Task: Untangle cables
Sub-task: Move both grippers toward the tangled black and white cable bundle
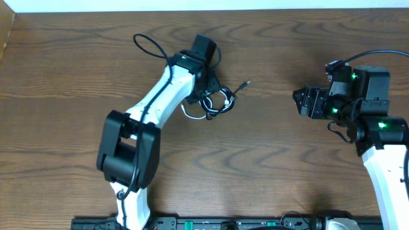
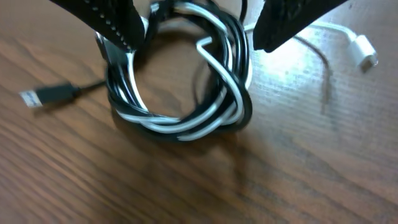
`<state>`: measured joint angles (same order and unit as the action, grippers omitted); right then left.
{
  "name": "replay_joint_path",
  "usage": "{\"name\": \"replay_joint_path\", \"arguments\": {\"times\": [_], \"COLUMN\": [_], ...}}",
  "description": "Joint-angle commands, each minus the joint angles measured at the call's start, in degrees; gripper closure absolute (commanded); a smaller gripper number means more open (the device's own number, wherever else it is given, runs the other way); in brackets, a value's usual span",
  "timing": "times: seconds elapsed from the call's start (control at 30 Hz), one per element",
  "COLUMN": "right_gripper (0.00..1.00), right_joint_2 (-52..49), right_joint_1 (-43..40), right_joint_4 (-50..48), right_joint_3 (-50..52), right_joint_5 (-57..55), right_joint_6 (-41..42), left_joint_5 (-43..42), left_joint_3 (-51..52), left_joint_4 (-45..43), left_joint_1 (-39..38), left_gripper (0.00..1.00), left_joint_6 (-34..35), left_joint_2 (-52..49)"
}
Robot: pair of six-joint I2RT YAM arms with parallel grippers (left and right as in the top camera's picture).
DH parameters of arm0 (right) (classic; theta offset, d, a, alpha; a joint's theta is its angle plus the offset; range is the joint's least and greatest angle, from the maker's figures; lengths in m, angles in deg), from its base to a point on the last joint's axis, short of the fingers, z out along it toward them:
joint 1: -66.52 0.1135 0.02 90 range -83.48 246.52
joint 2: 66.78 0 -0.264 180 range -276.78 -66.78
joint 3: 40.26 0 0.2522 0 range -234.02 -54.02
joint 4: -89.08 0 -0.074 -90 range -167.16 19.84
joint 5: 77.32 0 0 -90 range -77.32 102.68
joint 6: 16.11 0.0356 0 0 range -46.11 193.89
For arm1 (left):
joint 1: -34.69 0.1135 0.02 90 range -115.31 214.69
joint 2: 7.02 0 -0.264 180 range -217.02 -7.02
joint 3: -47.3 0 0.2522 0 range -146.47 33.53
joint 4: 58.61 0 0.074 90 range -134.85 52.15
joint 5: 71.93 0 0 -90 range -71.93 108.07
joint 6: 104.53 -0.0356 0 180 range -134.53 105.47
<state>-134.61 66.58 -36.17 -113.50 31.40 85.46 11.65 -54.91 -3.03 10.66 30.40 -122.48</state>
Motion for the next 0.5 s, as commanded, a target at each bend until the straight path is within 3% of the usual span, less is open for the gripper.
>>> {"name": "replay_joint_path", "arguments": {"times": [0.0,0.13,0.47], "right_gripper": [0.26,0.27,0.27], "right_joint_2": [-0.07,-0.07,-0.07], "right_joint_1": [-0.50,-0.50,-0.50], "right_joint_4": [0.37,1.01,1.25], "right_joint_3": [-1.05,-1.05,-1.05], "right_joint_5": [-1.53,-2.56,-2.54], "right_joint_6": [0.63,0.63,0.63], "left_joint_5": [4.13,4.13,7.58], "left_joint_3": [-0.57,-0.55,0.52], "left_joint_4": [-1.53,-2.12,-2.45], "left_joint_1": [0.11,-0.33,-1.44], "left_gripper": [0.46,0.62,0.70], "left_joint_6": [2.58,3.65,3.85], "left_joint_2": [-2.71,-4.83,-5.97]}}
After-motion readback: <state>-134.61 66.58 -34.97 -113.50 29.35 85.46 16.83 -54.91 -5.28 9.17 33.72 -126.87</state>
